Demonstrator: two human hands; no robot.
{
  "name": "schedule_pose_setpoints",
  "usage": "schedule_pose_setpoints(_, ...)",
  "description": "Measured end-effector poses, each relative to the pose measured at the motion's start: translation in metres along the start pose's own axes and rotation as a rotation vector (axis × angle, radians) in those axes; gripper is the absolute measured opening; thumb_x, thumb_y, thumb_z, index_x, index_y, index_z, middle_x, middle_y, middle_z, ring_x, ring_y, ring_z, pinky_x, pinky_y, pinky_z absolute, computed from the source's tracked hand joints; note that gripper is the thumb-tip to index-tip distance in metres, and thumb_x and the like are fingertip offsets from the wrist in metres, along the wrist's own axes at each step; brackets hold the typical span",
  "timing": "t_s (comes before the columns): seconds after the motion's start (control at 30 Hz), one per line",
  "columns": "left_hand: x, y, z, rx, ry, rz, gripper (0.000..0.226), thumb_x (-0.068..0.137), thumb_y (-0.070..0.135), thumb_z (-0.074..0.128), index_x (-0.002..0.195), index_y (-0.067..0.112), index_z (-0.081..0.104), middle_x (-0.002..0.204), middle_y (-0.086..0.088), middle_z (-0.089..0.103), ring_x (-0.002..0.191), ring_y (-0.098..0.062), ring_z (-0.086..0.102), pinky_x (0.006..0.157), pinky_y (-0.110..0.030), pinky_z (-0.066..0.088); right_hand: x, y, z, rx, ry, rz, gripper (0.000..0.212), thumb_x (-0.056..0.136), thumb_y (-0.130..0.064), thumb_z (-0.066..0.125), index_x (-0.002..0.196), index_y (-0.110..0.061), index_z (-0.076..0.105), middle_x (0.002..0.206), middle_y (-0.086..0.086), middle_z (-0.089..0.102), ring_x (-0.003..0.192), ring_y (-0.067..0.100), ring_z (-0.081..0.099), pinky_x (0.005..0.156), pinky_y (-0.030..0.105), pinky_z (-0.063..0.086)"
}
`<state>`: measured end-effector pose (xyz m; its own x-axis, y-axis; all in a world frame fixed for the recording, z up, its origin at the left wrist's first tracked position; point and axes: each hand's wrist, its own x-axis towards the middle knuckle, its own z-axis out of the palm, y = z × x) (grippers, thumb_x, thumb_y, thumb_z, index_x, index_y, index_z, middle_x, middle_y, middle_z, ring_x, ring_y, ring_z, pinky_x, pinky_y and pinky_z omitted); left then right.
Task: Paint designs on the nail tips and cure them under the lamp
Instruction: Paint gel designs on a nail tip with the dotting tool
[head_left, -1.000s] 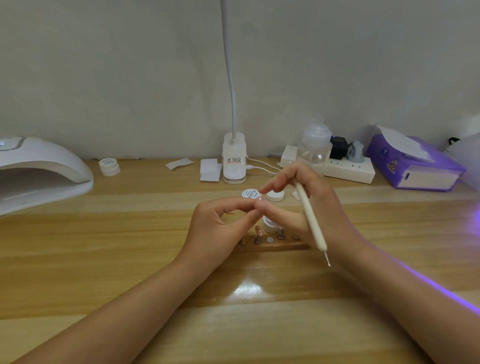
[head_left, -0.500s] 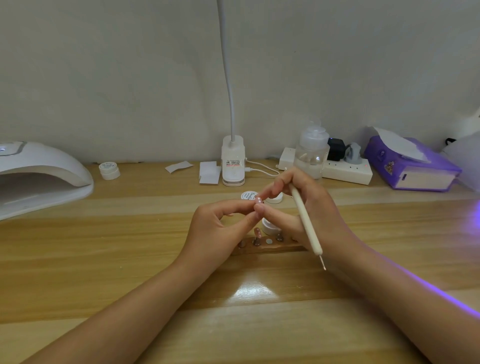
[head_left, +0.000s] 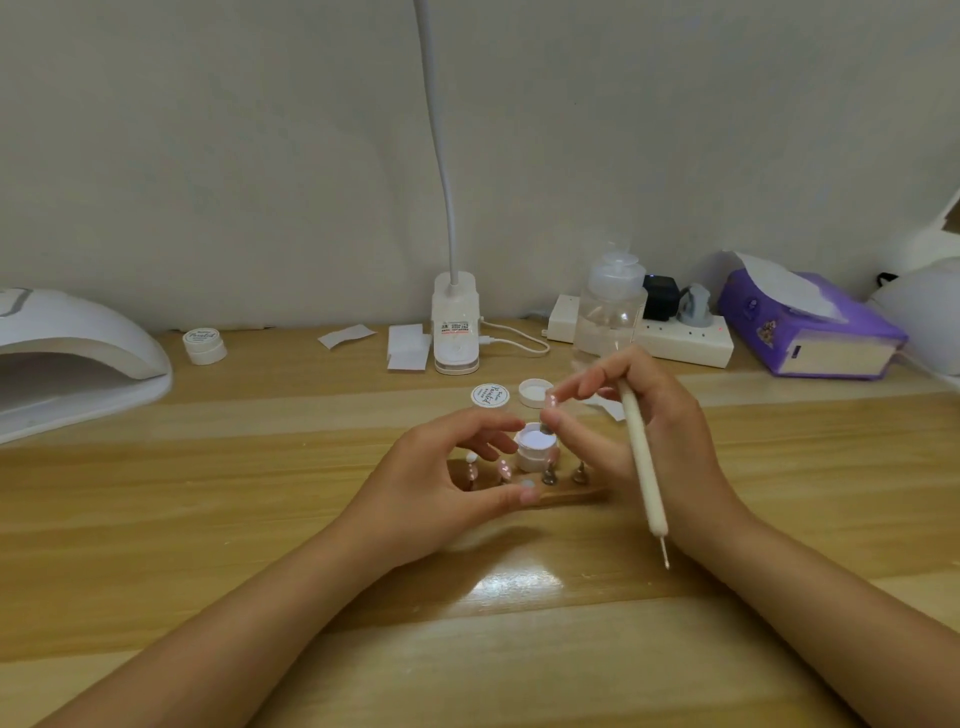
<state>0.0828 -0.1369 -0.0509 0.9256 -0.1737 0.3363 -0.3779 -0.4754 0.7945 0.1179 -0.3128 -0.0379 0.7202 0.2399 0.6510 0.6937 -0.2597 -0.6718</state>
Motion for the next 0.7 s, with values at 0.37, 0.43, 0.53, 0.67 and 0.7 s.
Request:
schedule_pose_setpoints(0.37, 0.0005, -0.0083, -0.0017, 0.046, -0.036, -0.033, 0.039, 0.064, 0.025, 0.081, 0.092, 0.038, 0.058, 0.081, 0.025, 0.064, 0.076, 0.005, 0.058, 0.067, -0.01, 0.045, -0.0117, 0.0073, 0.0032, 0.017, -0.135, 0.007, 0.028, 0.073, -0.016, 0.074, 0.079, -0.031, 0.05, 0.084, -0.001, 0.063, 0.081, 0.017, 0.06, 0.059, 0.019, 0.047)
schedule_pose_setpoints(0.43, 0.0009, -0.0093, -0.0014, 0.05, -0.045, -0.03, 0.037, 0.065, 0.022, 0.08, 0.091, 0.037, 0.058, 0.078, 0.026, 0.063, 0.075, 0.004, 0.057, 0.067, -0.012, 0.044, -0.0121, 0.0078, 0.0033, 0.017, -0.136, 0.012, 0.029, 0.073, -0.015, 0.074, 0.078, -0.03, 0.05, 0.083, -0.003, 0.064, 0.08, 0.017, 0.059, 0.059, 0.02, 0.048)
schedule_pose_setpoints(0.53, 0.0017, -0.0095, -0.0007, 0.051, -0.048, -0.026, 0.036, 0.066, 0.02, 0.08, 0.091, 0.035, 0.059, 0.075, 0.026, 0.063, 0.072, 0.004, 0.057, 0.063, -0.01, 0.042, -0.0128, 0.0067, 0.0032, 0.011, -0.145, -0.004, 0.032, 0.072, -0.014, 0.076, 0.078, -0.033, 0.05, 0.083, -0.002, 0.063, 0.077, 0.019, 0.059, 0.059, 0.024, 0.048)
schedule_pose_setpoints(0.67, 0.0021, -0.0096, -0.0007, 0.036, -0.034, -0.015, 0.036, 0.065, 0.015, 0.081, 0.089, 0.033, 0.06, 0.074, 0.026, 0.064, 0.071, 0.006, 0.058, 0.062, -0.009, 0.043, -0.013, 0.0068, 0.0039, -0.023, -0.183, 0.009, 0.034, 0.07, -0.016, 0.079, 0.077, -0.036, 0.052, 0.083, 0.002, 0.063, 0.075, 0.024, 0.06, 0.065, 0.038, 0.05)
schedule_pose_setpoints(0.7, 0.002, -0.0093, -0.0005, 0.032, -0.034, -0.014, 0.036, 0.065, 0.015, 0.081, 0.088, 0.033, 0.06, 0.074, 0.027, 0.064, 0.071, 0.007, 0.058, 0.062, -0.008, 0.042, -0.0132, 0.0071, 0.0042, -0.033, -0.189, 0.005, 0.034, 0.069, -0.016, 0.079, 0.077, -0.035, 0.052, 0.083, 0.002, 0.064, 0.076, 0.024, 0.06, 0.065, 0.038, 0.049)
